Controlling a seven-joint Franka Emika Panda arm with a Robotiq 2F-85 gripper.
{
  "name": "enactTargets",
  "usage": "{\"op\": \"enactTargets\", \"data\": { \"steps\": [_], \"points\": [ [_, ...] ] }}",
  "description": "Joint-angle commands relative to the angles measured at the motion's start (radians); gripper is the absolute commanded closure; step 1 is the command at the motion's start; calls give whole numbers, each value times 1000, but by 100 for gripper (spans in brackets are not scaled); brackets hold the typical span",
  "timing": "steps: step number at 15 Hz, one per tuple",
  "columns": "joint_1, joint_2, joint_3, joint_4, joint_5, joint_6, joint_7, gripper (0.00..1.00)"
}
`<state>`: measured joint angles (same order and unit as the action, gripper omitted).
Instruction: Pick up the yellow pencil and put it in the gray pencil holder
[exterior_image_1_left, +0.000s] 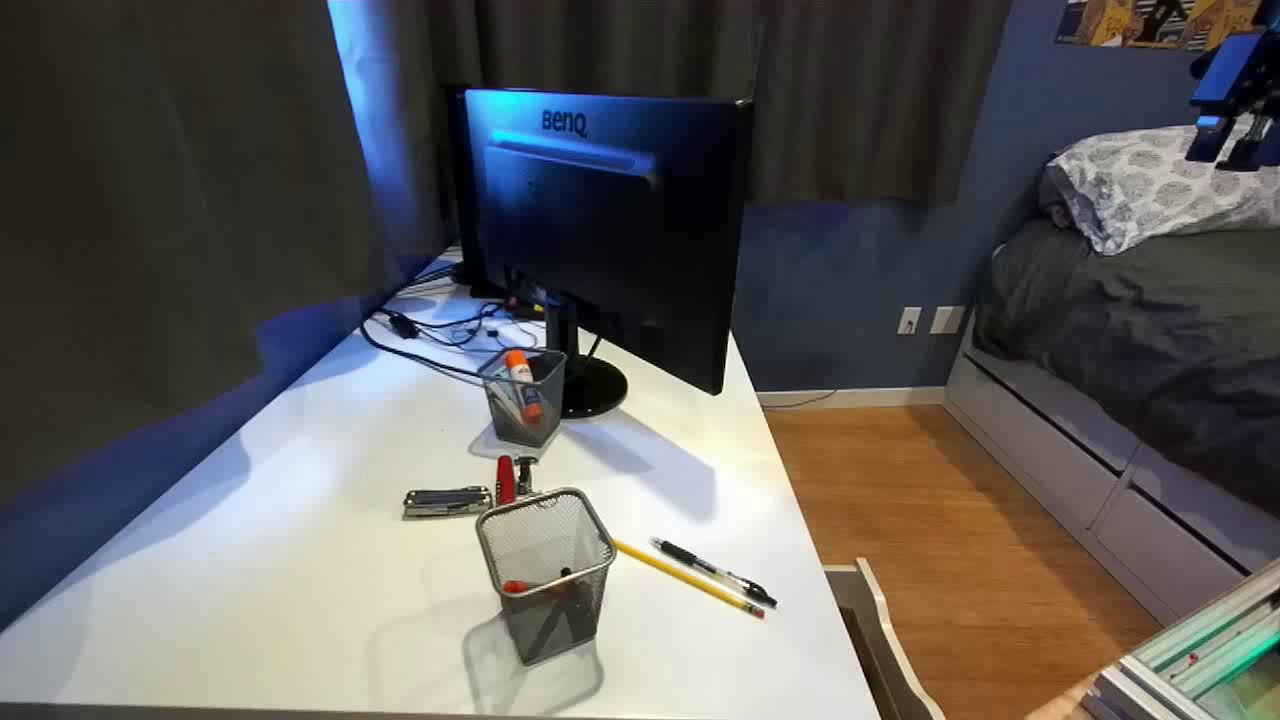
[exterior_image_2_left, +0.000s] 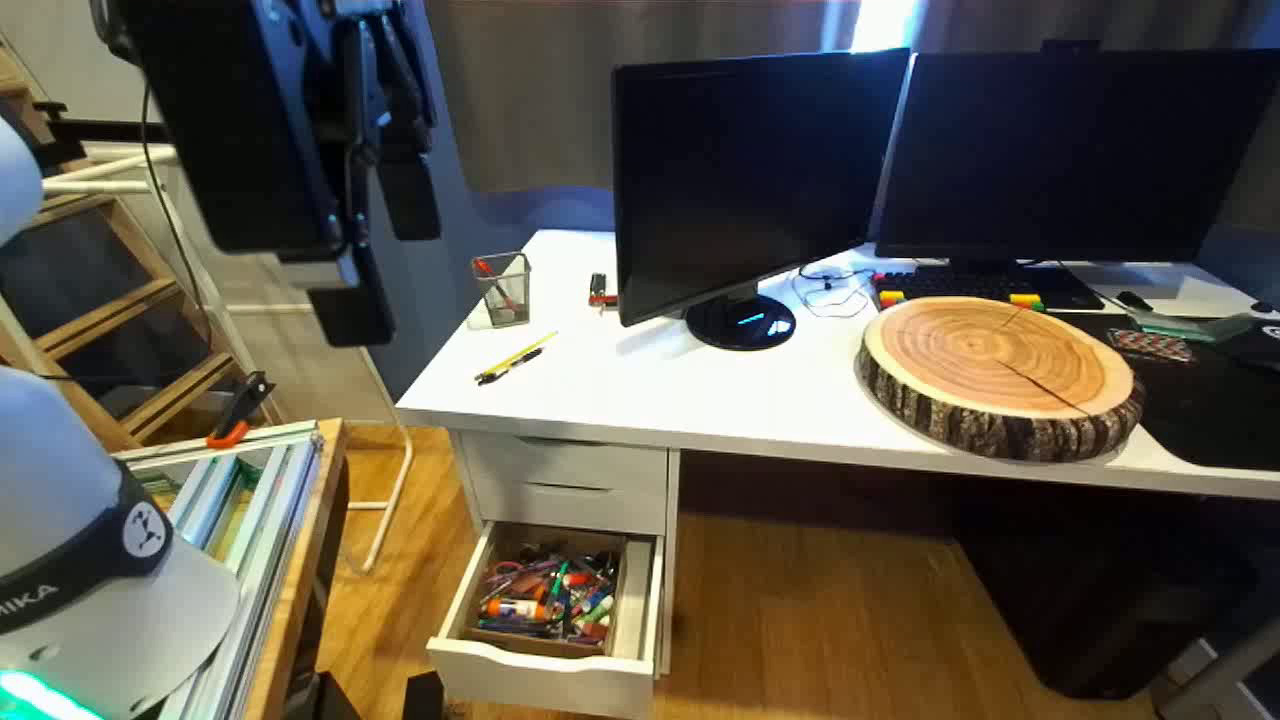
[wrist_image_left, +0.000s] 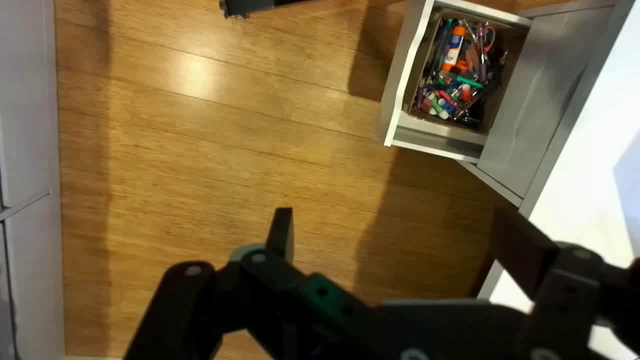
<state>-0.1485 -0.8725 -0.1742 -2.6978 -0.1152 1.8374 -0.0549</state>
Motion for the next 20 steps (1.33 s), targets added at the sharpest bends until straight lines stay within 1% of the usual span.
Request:
{"op": "enactTargets", "data": {
  "steps": [1,7,9,10,11,13,14,17,20],
  "points": [
    [-7,2,5,2,5,-1,-4,0],
    [-7,2,5,2,5,-1,-4,0],
    [49,13,35,-22,23,7,-31,0],
    [92,8,49,-36,43,16,-57,0],
    [119,9,62,-45,55,21,-71,0],
    [203,9,105,-70,101,44,-90,0],
    [247,40,126,-46,125,46,-99,0],
    [357,77,168,-53,178,93,-148,0],
    [455,147,204,-50,234,143,-200,0]
  ]
}}
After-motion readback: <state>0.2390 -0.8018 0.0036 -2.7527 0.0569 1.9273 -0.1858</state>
